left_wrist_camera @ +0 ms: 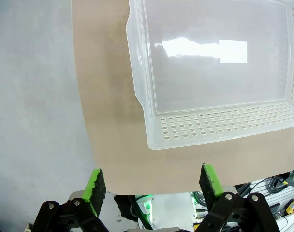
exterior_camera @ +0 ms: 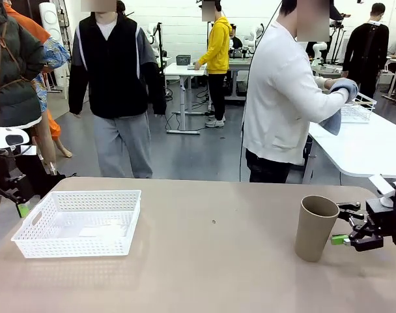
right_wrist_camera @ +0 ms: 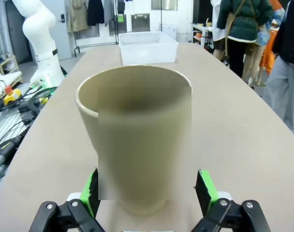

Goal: Clean and organize the cups into the basket.
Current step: Pick up the Organizing basket and move it to the center of the table, then pick up the Reusable plastic cup from the right side of the table and place it inside the Organizing basket.

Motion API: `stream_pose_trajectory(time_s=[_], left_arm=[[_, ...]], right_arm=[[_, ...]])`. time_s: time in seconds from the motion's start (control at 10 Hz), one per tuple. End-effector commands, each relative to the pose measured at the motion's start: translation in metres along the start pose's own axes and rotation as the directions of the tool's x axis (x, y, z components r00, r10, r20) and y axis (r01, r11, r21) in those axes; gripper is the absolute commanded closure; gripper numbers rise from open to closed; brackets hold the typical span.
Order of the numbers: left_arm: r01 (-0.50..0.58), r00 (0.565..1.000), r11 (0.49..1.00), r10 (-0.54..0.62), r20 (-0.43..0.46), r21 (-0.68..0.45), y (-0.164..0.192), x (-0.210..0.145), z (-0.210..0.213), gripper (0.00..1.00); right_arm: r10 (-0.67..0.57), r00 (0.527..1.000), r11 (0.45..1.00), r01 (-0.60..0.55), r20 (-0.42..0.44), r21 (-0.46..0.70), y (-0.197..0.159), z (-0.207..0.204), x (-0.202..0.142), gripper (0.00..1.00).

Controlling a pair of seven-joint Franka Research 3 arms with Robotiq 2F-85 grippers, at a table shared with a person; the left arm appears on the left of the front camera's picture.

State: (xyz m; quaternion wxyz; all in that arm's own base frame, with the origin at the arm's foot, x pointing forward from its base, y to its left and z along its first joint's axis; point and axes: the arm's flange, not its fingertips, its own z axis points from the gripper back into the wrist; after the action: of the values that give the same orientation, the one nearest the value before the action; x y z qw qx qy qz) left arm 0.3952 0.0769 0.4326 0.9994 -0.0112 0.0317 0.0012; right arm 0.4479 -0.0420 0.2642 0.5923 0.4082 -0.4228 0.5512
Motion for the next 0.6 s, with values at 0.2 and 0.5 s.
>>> stream_pose_trajectory(time_s=[0.2, 0.5], left_arm=[[0.016, 0.999, 1.000, -0.016, -0.043, -0.007, 0.002, 0.010, -0.013, 0.00], [0.017, 0.998, 1.000, -0.018, -0.058, -0.009, 0.006, 0.012, -0.025, 0.00]], right_arm=[[0.043, 0.999, 0.999, -0.043, 0.003, -0.010, -0.012, -0.026, 0.000, 0.00], [0.061, 0.998, 0.998, -0.061, -0.024, -0.009, -0.015, -0.044, -0.001, 0.00]])
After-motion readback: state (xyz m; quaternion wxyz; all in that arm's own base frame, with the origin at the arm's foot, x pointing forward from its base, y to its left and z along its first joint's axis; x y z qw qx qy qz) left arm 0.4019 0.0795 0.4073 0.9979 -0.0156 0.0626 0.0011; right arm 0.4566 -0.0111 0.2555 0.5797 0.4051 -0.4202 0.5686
